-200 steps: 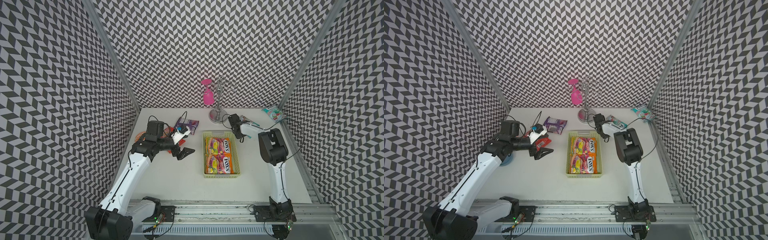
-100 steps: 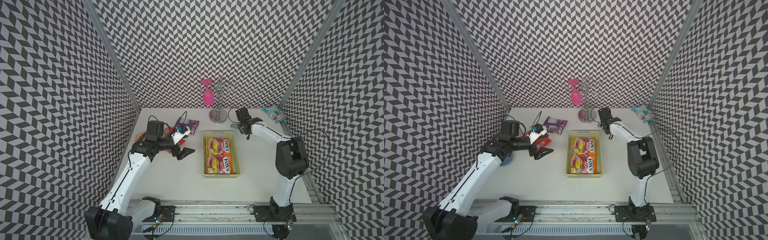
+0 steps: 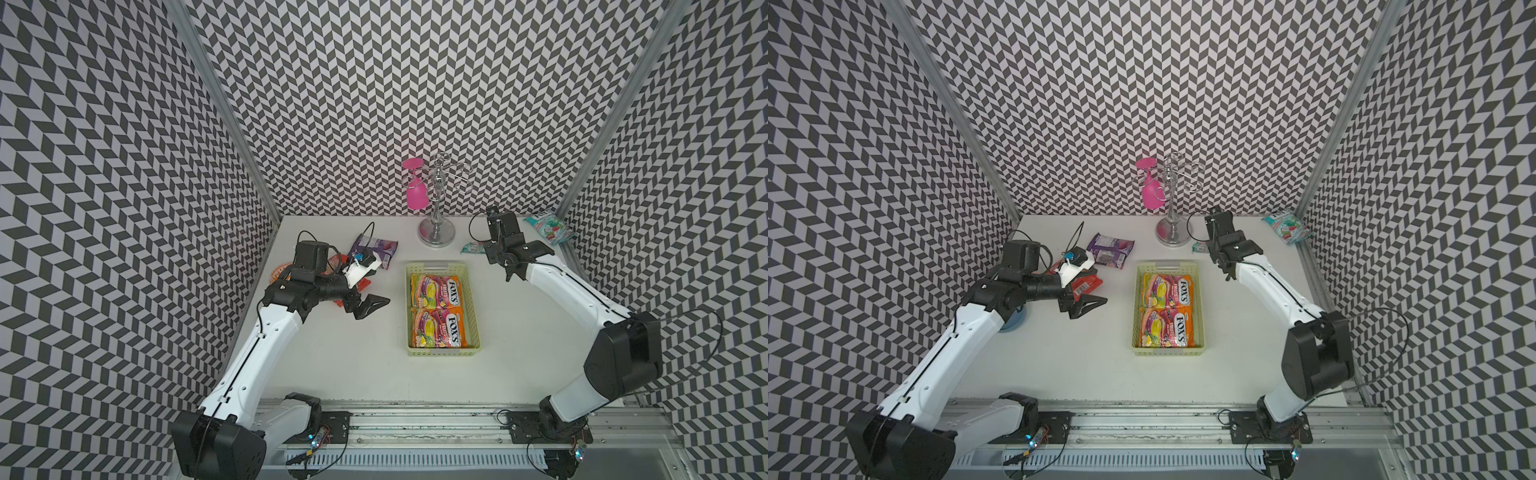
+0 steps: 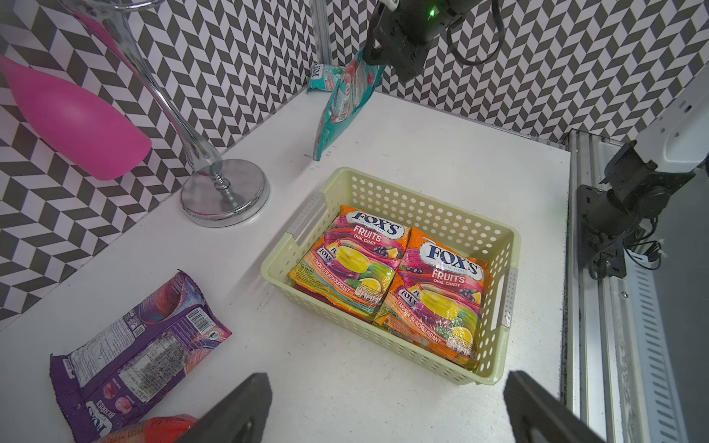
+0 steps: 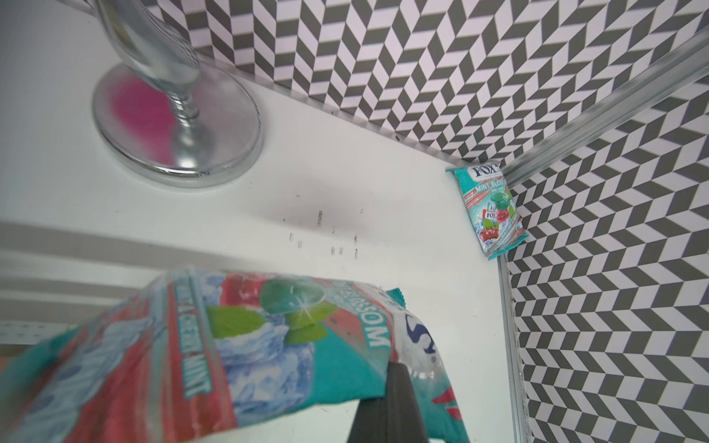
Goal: Put the candies in the basket
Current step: Pick up the candy at the center of the board, then place the candy in the basket.
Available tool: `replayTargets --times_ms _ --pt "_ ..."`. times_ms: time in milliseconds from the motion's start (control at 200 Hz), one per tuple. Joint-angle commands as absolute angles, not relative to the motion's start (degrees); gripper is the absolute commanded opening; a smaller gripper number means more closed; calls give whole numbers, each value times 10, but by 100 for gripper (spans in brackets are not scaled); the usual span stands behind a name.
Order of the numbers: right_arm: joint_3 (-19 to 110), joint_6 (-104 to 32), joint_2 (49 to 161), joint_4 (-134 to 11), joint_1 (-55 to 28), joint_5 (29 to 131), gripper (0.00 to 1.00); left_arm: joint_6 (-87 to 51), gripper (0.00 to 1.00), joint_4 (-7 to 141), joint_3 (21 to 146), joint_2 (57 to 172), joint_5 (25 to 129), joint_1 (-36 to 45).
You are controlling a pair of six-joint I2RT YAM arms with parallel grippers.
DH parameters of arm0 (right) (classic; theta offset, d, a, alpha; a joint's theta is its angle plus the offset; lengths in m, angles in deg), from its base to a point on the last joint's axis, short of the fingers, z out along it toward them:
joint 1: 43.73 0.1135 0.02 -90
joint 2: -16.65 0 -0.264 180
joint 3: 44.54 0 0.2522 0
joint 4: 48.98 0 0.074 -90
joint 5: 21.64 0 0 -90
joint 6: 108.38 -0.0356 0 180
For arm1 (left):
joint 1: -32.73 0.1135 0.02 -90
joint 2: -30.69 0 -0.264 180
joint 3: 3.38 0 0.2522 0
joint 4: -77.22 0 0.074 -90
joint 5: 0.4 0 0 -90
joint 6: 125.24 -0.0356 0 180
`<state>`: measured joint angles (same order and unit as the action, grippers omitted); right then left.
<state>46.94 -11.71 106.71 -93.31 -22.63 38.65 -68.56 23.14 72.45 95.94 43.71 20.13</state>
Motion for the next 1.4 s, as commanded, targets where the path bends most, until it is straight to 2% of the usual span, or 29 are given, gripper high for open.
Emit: replayTargets --times_ms 0,381,766,1397 --pt "475 -126 1019 -912 -209 398 0 -682 99 238 739 962 433 205" --pt "476 -199 975 -973 -113 446 0 -691 99 238 727 963 436 205" --pt "512 -266 1053 -984 -62 501 0 -689 99 237 728 957 437 205" --pt "543 -345 1132 -1016 -51 421 0 -686 99 238 732 963 437 206"
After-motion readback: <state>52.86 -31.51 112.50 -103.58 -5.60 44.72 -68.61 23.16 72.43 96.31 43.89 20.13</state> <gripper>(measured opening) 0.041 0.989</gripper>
